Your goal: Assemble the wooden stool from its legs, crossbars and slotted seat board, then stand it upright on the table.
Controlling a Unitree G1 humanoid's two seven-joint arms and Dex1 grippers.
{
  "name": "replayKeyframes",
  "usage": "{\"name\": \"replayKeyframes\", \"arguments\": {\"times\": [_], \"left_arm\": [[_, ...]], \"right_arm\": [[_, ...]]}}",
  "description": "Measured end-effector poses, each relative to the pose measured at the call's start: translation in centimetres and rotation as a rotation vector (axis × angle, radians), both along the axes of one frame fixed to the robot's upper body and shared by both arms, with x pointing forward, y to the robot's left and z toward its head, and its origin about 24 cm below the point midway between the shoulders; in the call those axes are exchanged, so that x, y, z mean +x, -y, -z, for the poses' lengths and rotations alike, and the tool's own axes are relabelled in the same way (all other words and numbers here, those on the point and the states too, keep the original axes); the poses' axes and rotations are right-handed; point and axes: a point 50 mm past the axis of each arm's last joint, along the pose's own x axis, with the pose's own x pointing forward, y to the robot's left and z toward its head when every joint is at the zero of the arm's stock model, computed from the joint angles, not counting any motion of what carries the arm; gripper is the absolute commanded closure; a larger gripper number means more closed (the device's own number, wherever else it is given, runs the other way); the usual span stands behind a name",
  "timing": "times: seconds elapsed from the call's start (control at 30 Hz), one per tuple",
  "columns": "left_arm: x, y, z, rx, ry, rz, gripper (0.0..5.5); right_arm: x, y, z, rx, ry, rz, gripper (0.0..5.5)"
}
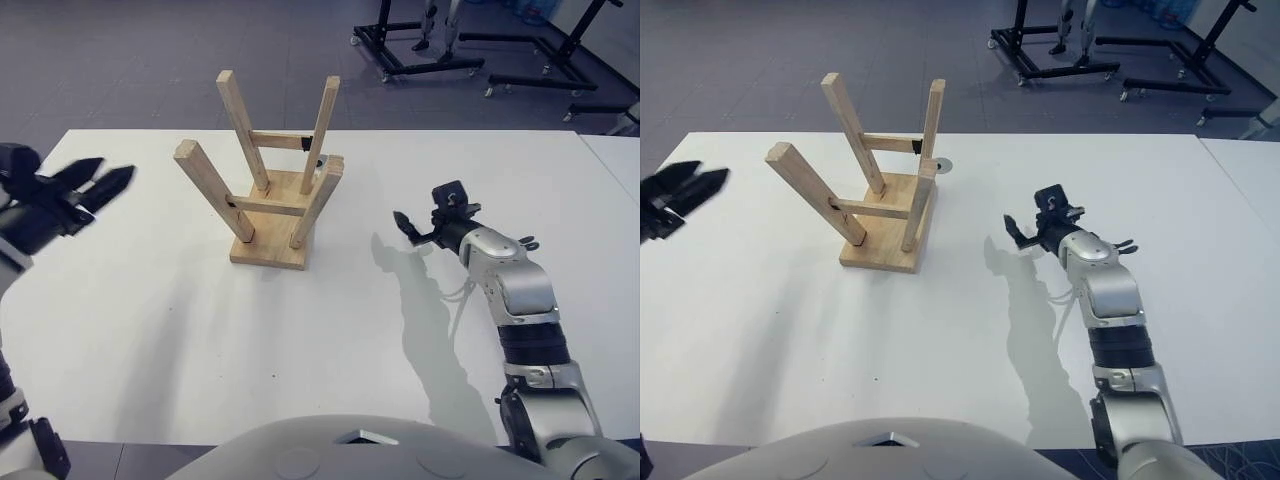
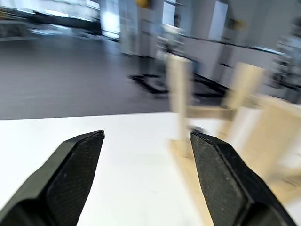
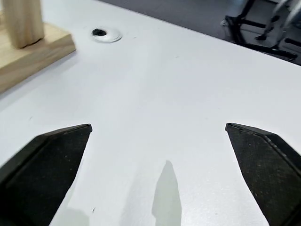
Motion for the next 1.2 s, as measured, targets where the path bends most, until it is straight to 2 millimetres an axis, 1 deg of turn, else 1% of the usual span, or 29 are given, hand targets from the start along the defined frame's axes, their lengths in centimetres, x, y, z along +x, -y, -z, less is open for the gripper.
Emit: {"name": "replayKeyframes", "arguments": {"times": [0.03,0.07,0.1,0.13,0.17,0.2,0.23,0.27,0.33,0.37,0.4,0.43,0.47,0.5,0.53,0.6,0.67,0.73,0.77,0.8,0.83,0.9,0.93,0.97,1.0,1.1,1.17,1.2], "left_arm": [[0.3,-0.7,0.6,0.009,-0.002,-0.078,2.13],[0.7,-1.2,1.7,0.034,-0.02,-0.176,2.13],[1.0,-0.8,3.3,0.031,-0.058,-0.225,2.13],[1.2,0.2,4.8,0.039,-0.091,-0.242,2.13],[1.4,1.6,5.8,0.038,-0.105,-0.231,2.13],[1.8,3.8,7.1,0.018,-0.127,-0.19,2.13],[2.2,5.4,8.0,0.002,-0.14,-0.158,2.13],[2.5,6.7,8.4,-0.005,-0.144,-0.131,2.13],[3.4,10.0,9.0,-0.037,-0.14,-0.06,2.13],[3.7,11.0,8.7,-0.045,-0.123,-0.035,2.13],[3.8,11.6,8.0,-0.039,-0.097,-0.018,2.13],[3.8,11.9,7.4,-0.031,-0.073,-0.006,2.13],[3.7,11.8,6.6,-0.023,-0.049,0.001,2.13],[3.5,11.2,5.8,-0.014,-0.03,-0.005,2.13],[3.5,10.9,5.6,-0.01,-0.025,-0.013,2.13],[3.2,9.3,4.8,0.015,-0.013,-0.057,2.13],[3.0,8.1,4.4,0.033,-0.008,-0.086,2.13],[2.8,6.8,4.2,0.05,-0.015,-0.12,2.13],[2.7,6.6,4.3,0.054,-0.021,-0.129,2.13],[2.6,6.5,4.5,0.053,-0.027,-0.133,2.13],[2.6,6.8,4.6,0.049,-0.03,-0.136,2.13],[2.8,9.3,5.3,0.01,-0.037,-0.085,2.13],[2.9,10.7,5.6,-0.01,-0.046,-0.053,2.13],[2.9,11.8,5.8,-0.021,-0.05,-0.031,2.13],[2.9,12.3,6.0,-0.028,-0.057,-0.047,2.13],[2.9,12.7,6.1,-0.026,-0.066,-0.102,2.13],[2.9,12.9,6.1,-0.025,-0.068,-0.099,2.13],[3.0,13.2,6.0,-0.025,-0.069,-0.088,2.13]], "right_arm": [[0.0,-0.6,0.0,0.023,0.018,0.022,0.25],[-0.1,-1.4,0.1,0.048,0.036,0.043,0.25],[-0.3,-2.0,0.1,0.07,0.045,0.055,0.25],[-0.5,-2.6,0.1,0.094,0.054,0.064,0.25],[-0.7,-3.0,-0.1,0.115,0.067,0.071,0.25],[-0.9,-3.9,-0.4,0.153,0.079,0.063,0.25],[-1.0,-4.9,-0.7,0.184,0.086,0.039,0.25],[-1.2,-5.7,-1.0,0.22,0.086,0.014,0.25],[-1.7,-7.9,-1.9,0.31,0.087,-0.051,0.25],[-2.0,-8.6,-2.5,0.353,0.088,-0.076,0.25],[-2.5,-9.1,-3.7,0.394,0.109,-0.105,0.25],[-2.9,-9.1,-4.6,0.413,0.13,-0.121,0.25],[-3.5,-8.7,-5.5,0.427,0.154,-0.125,0.25],[-3.9,-8.0,-5.8,0.425,0.167,-0.114,0.25],[-4.1,-7.6,-5.8,0.421,0.163,-0.104,0.25],[-4.3,-6.0,-5.6,0.388,0.148,-0.051,0.25],[-4.1,-4.6,-5.4,0.339,0.149,-0.005,0.25],[-3.7,-2.7,-4.7,0.279,0.124,0.067,0.25],[-3.6,-2.2,-4.5,0.267,0.119,0.09,0.25],[-3.5,-2.1,-4.4,0.268,0.114,0.1,0.25],[-3.5,-2.7,-4.2,0.287,0.107,0.097,0.25],[-3.4,-6.0,-4.3,0.381,0.094,0.024,0.25],[-3.4,-8.0,-4.8,0.44,0.098,-0.037,0.25],[-3.6,-9.5,-5.5,0.486,0.11,-0.084,0.25],[-3.7,-10.4,-5.7,0.504,0.112,-0.098,0.25],[-3.8,-11.1,-5.7,0.462,0.113,-0.096,0.25],[-3.7,-11.0,-5.3,0.45,0.097,-0.088,0.25],[-3.6,-10.6,-4.9,0.434,0.085,-0.087,0.25]]}}
